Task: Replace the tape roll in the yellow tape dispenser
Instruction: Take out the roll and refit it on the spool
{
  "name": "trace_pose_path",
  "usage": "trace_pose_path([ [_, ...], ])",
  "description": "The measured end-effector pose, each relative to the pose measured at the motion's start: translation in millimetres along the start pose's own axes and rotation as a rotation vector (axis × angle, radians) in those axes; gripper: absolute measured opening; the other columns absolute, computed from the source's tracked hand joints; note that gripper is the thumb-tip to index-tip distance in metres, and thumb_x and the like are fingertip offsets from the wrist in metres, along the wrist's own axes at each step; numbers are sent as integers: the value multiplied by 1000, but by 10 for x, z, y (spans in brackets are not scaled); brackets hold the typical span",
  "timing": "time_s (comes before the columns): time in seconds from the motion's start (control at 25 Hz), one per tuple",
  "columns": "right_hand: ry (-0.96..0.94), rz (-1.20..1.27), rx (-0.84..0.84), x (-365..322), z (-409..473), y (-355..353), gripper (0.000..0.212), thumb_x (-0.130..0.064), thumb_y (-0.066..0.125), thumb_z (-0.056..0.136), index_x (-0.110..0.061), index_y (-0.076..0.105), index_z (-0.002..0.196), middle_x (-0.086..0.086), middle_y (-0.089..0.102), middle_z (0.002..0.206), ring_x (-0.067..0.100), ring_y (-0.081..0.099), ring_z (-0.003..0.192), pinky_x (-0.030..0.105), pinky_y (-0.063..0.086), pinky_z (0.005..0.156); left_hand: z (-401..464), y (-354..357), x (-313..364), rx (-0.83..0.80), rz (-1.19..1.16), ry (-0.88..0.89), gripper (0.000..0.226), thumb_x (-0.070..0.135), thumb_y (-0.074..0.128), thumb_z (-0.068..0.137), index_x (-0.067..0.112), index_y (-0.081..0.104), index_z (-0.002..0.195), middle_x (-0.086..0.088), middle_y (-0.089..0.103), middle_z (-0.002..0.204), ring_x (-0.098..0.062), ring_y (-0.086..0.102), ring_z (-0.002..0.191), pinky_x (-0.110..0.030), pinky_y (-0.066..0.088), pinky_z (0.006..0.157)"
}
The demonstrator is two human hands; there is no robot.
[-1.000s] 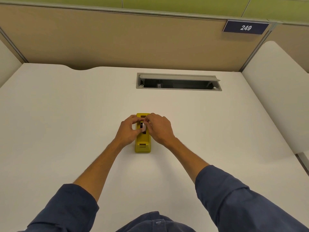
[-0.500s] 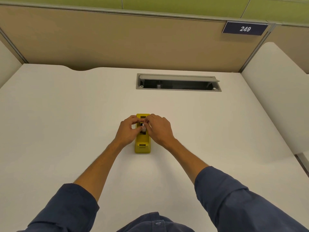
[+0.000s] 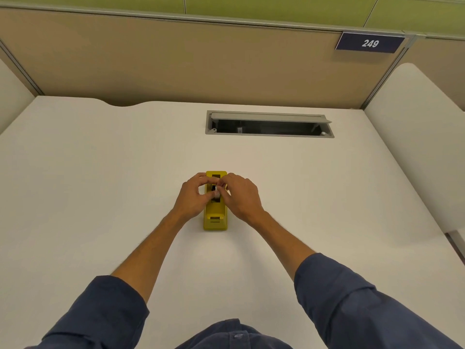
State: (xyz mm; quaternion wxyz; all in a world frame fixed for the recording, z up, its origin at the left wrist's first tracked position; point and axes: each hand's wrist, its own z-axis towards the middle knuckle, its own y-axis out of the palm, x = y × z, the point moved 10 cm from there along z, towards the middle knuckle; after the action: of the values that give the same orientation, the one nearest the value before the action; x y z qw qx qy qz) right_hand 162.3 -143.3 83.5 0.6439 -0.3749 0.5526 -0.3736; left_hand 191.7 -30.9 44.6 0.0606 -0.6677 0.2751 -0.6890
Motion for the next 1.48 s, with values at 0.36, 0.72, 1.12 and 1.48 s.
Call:
trace_pose_path([
  [0.36,-18,-3,14,4,-9,-11,22,-27,51,98,-16,67,107,1,68,109,21,63,94,33,46,76,-19,23,-2,2,19,-6,33,28,68,83,24,64,115,0,56,131,-21,53,118,-41,44,103],
  [0.72,-33,11,57,9,-2,-48,22,-27,52,97,-19,70,108,1,70,106,20,63,93,33,45,75,0,23,4,-5,105,-34,38,32,63,86,23,61,123,-5,44,144,-26,45,128,-32,36,95],
  [1.12,-37,136,59,87,-93,-7,24,-32,53,96,-27,65,116,-3,69,103,15,61,89,31,47,72,3,19,-32,5,82,-26,37,38,63,85,25,64,120,-4,45,143,-25,45,127,-35,40,97],
  [1.48,-58,114,95,101,-71,-25,23,-29,57,94,-25,67,115,-1,69,106,17,62,92,32,48,73,-3,29,-61,0,66,-35,39,36,68,82,27,63,119,-3,45,143,-25,45,128,-37,43,98],
])
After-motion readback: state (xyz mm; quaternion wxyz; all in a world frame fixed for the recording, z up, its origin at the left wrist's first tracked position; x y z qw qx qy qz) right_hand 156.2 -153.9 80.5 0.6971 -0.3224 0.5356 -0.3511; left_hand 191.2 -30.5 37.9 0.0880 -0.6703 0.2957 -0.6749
